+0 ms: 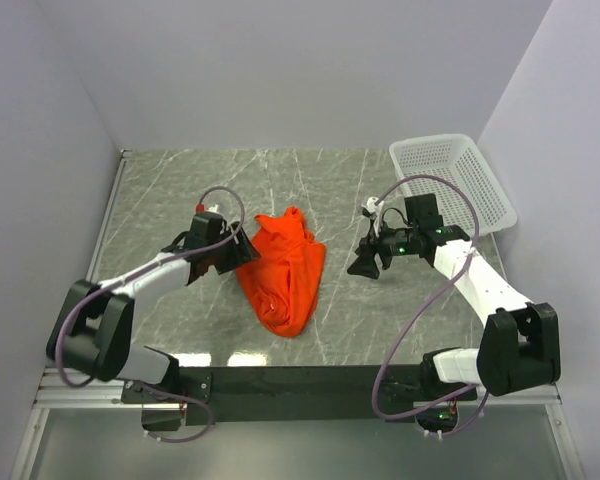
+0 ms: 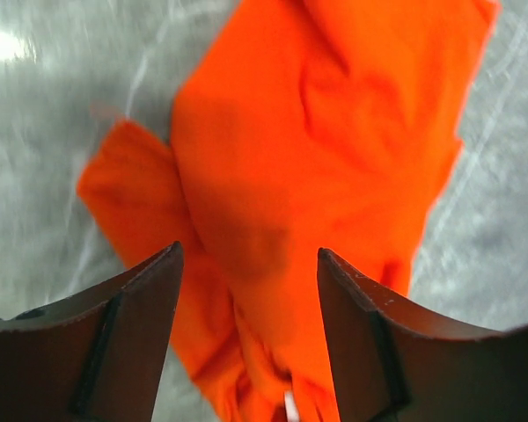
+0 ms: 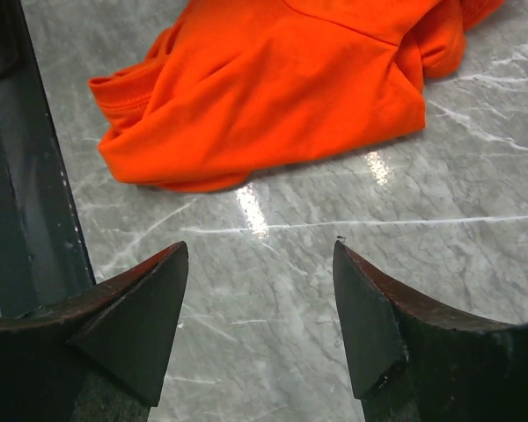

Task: Fold and stack the t-shirts
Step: Flatten the tshirt out

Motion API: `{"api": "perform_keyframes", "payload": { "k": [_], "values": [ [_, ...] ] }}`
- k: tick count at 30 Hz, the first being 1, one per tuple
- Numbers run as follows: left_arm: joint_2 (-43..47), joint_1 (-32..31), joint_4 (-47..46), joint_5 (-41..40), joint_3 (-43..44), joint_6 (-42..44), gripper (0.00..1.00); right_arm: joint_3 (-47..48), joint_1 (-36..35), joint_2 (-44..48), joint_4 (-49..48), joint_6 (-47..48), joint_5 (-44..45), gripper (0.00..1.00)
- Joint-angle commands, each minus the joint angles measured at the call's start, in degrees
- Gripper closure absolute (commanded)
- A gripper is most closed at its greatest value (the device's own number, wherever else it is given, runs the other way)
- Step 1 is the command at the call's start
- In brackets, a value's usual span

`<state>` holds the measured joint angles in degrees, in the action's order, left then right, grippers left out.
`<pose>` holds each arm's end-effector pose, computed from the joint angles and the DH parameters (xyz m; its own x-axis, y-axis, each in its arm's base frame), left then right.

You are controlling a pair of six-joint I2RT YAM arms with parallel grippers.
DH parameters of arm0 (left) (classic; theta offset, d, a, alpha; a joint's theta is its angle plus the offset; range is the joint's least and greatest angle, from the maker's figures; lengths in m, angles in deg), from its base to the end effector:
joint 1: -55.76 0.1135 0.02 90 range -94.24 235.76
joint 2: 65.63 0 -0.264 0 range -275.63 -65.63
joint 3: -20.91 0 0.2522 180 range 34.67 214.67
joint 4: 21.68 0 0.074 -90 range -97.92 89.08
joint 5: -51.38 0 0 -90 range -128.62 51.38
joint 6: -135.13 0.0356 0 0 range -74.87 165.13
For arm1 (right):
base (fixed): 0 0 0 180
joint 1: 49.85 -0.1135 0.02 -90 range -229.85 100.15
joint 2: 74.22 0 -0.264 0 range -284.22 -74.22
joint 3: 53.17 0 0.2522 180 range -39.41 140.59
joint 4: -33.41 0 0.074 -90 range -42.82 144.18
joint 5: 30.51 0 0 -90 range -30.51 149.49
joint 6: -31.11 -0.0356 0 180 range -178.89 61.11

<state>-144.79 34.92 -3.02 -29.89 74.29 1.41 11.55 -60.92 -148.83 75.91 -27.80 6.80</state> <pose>0.2555 -0.1030 0.1867 -0.7859 -0.4318 -0.4426 -0.1249 0.8119 -0.5703 0.2465 0.0771 0.2490 -0.3597 -0.3893 -0.8480 -0.9091 0.3510 0.2244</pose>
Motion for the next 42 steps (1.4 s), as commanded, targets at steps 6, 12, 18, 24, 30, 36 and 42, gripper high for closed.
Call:
{"api": "perform_keyframes", "payload": {
  "k": [6,12,18,24,30,36,42],
  "values": [
    [-8.37,-0.34,-0.86,-3.9,8.11,1.71,0.35,0.98,-0.62,-0.97,-4.21,-5.33,-1.02,0.28],
    [-11.37,-0.43,-1.04,-2.84,10.04,2.06,0.4,2.12,-1.93,-4.22,-5.09,-8.23,2.23,0.29],
    [-12.34,-0.43,0.36,-2.93,11.1,3.03,0.46,6.51,-7.37,-11.15,-6.14,-14.29,13.18,0.32],
    [-11.81,-0.43,0.28,-1.09,11.19,4.17,0.64,13.01,-13.45,-20.48,-5.53,-20.8,19.98,0.31],
    [-7.52,-0.34,0.98,-1.26,11.01,5.23,0.94,20.04,-12.84,-26.9,-2.19,-20.81,22.01,0.3],
    [2.59,-0.34,5.46,-6.09,13.11,6.98,1.0,23.83,-12.84,-30.68,-2.01,-21.6,20.08,0.3],
    [11.38,0.36,10.12,-8.56,14.52,8.04,1.0,26.29,-12.66,-32.17,-2.89,-23.44,19.47,0.3]
  ]
}}
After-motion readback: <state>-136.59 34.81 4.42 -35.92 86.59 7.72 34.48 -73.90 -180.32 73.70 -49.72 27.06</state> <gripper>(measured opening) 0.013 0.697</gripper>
